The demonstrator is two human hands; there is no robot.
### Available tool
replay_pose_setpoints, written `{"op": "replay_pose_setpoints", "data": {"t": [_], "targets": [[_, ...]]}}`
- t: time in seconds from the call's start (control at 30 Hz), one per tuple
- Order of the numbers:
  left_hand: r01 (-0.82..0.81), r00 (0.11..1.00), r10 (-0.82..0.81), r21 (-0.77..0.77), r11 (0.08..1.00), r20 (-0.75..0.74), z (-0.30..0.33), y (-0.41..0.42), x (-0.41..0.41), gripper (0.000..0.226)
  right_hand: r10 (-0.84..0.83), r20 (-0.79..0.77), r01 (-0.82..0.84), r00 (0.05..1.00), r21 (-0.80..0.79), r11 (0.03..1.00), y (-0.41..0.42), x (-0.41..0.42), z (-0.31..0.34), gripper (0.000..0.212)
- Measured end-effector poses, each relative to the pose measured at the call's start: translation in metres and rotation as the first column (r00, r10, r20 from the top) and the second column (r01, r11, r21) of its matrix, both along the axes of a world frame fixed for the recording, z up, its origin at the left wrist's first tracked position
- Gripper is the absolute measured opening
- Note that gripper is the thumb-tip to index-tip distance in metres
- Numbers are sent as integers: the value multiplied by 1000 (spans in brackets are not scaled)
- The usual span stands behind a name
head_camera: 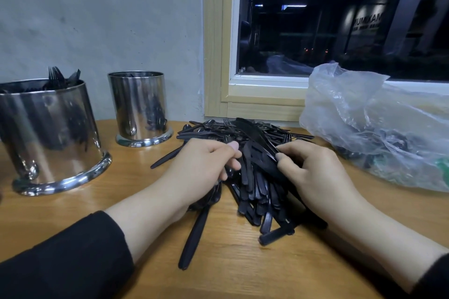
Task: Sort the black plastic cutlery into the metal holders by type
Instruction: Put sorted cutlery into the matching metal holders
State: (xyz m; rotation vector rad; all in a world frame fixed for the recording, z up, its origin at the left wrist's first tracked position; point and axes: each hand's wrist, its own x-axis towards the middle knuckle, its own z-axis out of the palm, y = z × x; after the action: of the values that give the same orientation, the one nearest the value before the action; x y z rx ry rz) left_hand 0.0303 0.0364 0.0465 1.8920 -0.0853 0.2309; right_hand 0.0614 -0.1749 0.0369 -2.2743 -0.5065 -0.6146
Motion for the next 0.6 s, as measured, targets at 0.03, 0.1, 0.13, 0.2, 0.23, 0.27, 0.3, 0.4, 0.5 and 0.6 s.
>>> {"op": "replay_pose_setpoints", "data": {"t": [0.03,0.1,0.13,0.2,0.23,0.27,0.3,0.4,0.5,0.6], "targets": [[21,1000,-21,-16,1000,-13,-2,-1,0,32,45,-15,-44,999,55,998,3,-4,1,13],[67,997,-71,-100,993,-33,-4,-4,-1,35,139,-30,-136,990,91,987,9,-12,3,14],[89,995,-96,-166,982,-37,-6,-6,-2,37,183,-31,-180,983,75,981,12,-15,4,16],[120,992,-128,-303,945,-5,-8,-12,-3,31,242,-39,-241,969,30,970,18,-20,2,16],[130,991,-130,-352,927,24,-7,-15,-4,27,250,-44,-250,967,23,968,19,-20,1,16],[134,991,-121,-385,913,58,-7,-16,-5,30,238,-40,-237,971,24,971,18,-18,0,19],[137,990,-111,-418,898,87,-6,-16,-5,32,201,-28,-200,979,21,980,15,-15,0,23],[128,989,-73,-487,864,130,1,-12,-9,27,43,38,-37,998,-162,986,-2,-3,6,25],[52,996,-8,-505,862,88,4,-11,-12,26,-23,-46,2,999,-411,912,-18,2,11,27],[-28,999,42,-512,858,16,0,-13,-6,25,-42,-119,-22,992,-496,868,-21,-1,12,27]]}}
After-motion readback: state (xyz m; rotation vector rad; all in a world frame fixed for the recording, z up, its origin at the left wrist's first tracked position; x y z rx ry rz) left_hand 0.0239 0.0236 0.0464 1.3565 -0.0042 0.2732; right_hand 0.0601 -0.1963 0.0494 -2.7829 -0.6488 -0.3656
